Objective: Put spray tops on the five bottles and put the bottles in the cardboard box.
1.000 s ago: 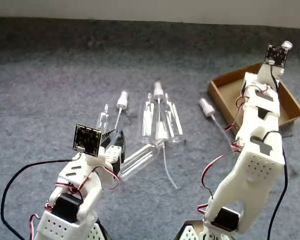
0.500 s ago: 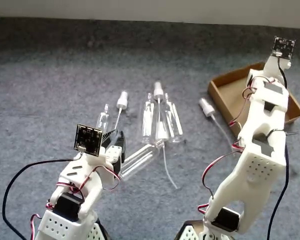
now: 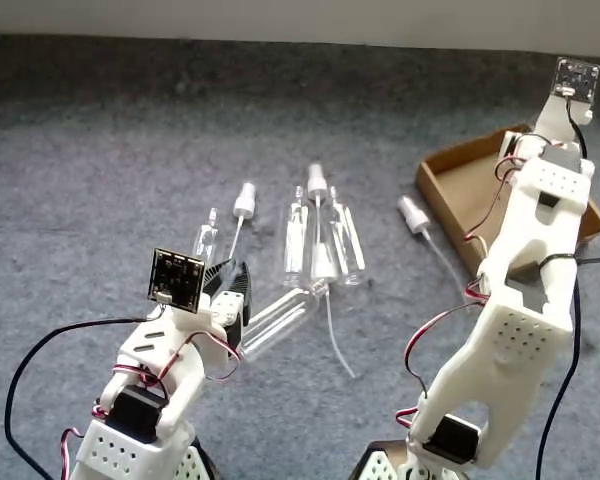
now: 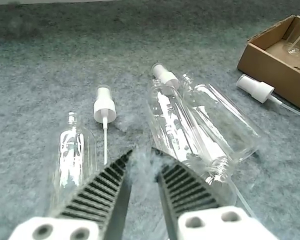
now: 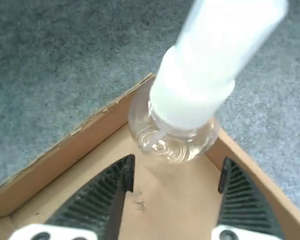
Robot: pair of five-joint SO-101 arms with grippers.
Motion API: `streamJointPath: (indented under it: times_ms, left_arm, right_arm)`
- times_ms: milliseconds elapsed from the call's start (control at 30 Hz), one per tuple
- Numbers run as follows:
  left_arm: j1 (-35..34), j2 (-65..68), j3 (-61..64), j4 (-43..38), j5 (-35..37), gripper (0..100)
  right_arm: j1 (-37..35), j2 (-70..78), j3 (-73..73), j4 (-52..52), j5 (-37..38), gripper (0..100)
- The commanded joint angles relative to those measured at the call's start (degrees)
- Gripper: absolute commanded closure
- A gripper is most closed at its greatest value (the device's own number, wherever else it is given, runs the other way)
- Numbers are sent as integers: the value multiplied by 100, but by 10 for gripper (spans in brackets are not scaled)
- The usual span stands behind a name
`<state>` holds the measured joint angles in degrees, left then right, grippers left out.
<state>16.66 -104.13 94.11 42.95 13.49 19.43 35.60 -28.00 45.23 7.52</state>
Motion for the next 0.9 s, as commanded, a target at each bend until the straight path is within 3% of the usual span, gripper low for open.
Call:
streamJointPath:
  times_ms: [0, 700, 867]
  left_arm:
    - [-57, -66, -57, -123, -62, 993]
    - [-295, -66, -92, -114, -62, 993]
    - [-295, -66, -92, -114, -62, 993]
  right_arm:
    - [-75, -145, -760, 629, 53, 767]
    - [-549, -101, -5103, 5147, 79, 767]
    - [-585, -92, -5895, 5604, 70, 768]
